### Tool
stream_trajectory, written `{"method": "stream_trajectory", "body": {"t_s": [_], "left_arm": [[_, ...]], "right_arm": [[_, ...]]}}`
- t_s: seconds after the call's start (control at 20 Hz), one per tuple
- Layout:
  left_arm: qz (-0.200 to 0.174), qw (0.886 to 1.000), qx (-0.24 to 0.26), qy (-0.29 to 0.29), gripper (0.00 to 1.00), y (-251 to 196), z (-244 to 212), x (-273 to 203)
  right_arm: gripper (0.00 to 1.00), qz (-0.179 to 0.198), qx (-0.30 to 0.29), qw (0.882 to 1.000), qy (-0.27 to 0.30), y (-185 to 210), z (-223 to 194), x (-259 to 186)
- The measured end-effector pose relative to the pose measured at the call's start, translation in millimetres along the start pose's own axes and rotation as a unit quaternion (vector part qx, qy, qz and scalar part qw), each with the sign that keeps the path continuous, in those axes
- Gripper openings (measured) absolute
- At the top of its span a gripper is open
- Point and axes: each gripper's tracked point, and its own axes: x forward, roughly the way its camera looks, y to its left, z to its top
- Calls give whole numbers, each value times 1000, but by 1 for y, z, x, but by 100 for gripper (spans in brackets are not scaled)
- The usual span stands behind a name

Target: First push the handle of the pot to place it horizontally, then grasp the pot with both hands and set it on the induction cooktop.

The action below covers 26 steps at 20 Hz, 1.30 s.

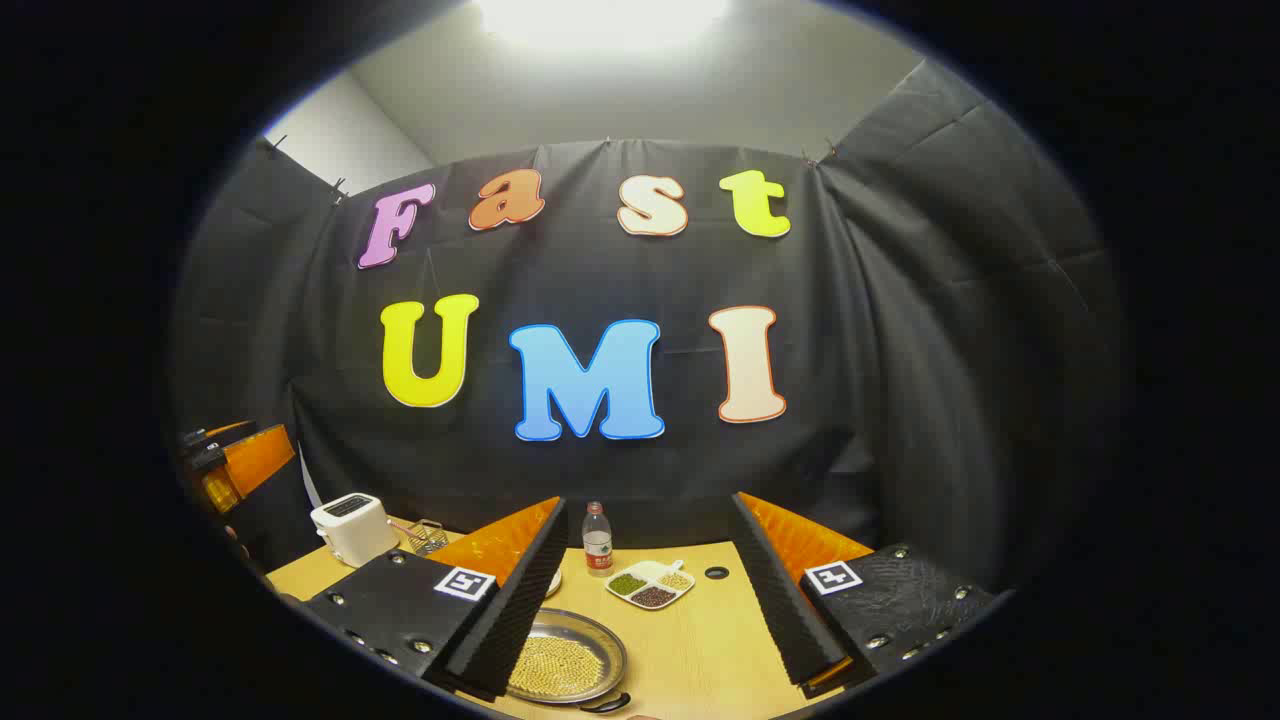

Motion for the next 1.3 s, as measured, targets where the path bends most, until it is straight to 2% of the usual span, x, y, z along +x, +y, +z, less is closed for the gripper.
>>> {"method": "stream_trajectory", "body": {"t_s": [0.15,0.3,0.45,0.65,0.7,0.75,0.85,1.1,1.3], "left_arm": [[-3,1000,6,-8,99,-3,1,5],[-20,1000,6,0,96,-1,-1,5],[-27,1000,8,4,99,6,-4,7],[-27,1000,5,6,99,15,-6,10],[-26,1000,6,5,99,18,-5,9],[-25,1000,7,4,99,19,-5,9],[-23,1000,9,6,99,23,-8,11],[-15,1000,13,11,99,34,-14,15],[-11,1000,15,16,99,42,-19,18]], "right_arm": [[97,11,-2,1000,-2,5,-1,1],[97,3,4,1000,9,11,-3,-1],[97,-1,1,1000,3,20,1,-4],[97,2,0,1000,9,27,-5,-3],[100,3,0,1000,11,29,-7,-1],[97,4,-1,1000,14,31,-9,0],[97,7,-3,1000,20,34,-15,2],[97,19,-2,999,51,40,-50,9],[97,26,-2,995,101,43,-98,12]]}}
